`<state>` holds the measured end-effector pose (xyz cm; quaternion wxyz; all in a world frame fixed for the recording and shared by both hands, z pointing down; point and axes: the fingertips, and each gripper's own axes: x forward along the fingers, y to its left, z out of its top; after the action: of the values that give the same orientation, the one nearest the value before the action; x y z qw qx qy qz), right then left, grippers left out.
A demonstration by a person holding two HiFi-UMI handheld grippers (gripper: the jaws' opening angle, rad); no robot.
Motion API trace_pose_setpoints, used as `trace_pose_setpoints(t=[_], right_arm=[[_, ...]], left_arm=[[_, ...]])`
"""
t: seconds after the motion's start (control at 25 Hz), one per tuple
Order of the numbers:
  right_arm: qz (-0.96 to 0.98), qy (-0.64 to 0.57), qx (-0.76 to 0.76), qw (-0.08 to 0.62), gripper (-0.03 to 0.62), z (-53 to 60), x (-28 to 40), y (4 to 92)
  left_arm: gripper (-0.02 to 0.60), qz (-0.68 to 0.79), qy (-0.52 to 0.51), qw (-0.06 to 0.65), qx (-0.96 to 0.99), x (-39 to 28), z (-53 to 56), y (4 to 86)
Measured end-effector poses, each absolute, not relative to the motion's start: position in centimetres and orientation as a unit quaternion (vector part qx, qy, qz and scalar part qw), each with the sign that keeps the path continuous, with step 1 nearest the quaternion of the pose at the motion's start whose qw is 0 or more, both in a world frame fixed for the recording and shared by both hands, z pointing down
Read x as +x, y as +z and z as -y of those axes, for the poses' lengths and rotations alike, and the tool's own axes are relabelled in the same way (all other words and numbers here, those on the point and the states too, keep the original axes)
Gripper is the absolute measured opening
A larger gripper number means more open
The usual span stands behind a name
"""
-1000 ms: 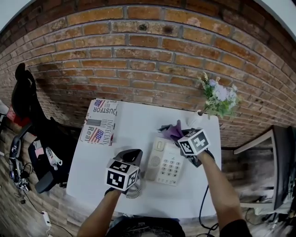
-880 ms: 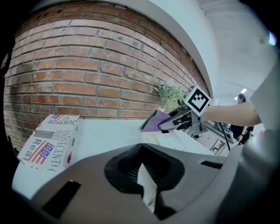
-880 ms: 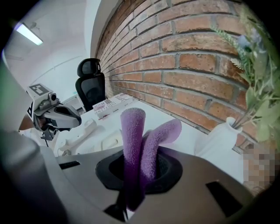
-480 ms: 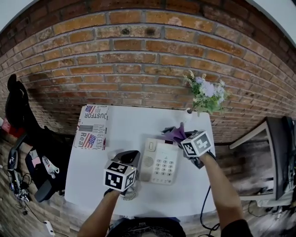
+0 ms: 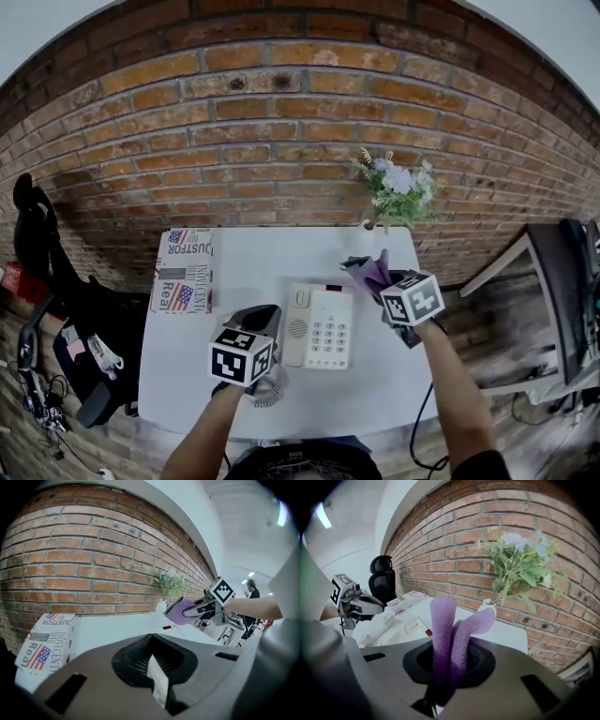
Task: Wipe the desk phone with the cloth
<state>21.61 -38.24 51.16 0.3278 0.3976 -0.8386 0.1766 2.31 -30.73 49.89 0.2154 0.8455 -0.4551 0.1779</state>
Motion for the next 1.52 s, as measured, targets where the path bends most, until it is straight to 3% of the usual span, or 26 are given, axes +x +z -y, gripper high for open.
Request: trace_pose_setpoints(t=[0.76,1.52], right_arm=[[0.841,0.137,0.484,0.199,0.049,24.9,19.9,41.4],[0.828,0.074,0.534,0.155,0.048,15.4,16.6,38.3]], left_arm=[[0.005,0.449,0.146,0.166,0.866,-0.3,23.9,43.9],[0.005,0.483,0.134,0.124,0.856,-6.7,17.7,41.4]])
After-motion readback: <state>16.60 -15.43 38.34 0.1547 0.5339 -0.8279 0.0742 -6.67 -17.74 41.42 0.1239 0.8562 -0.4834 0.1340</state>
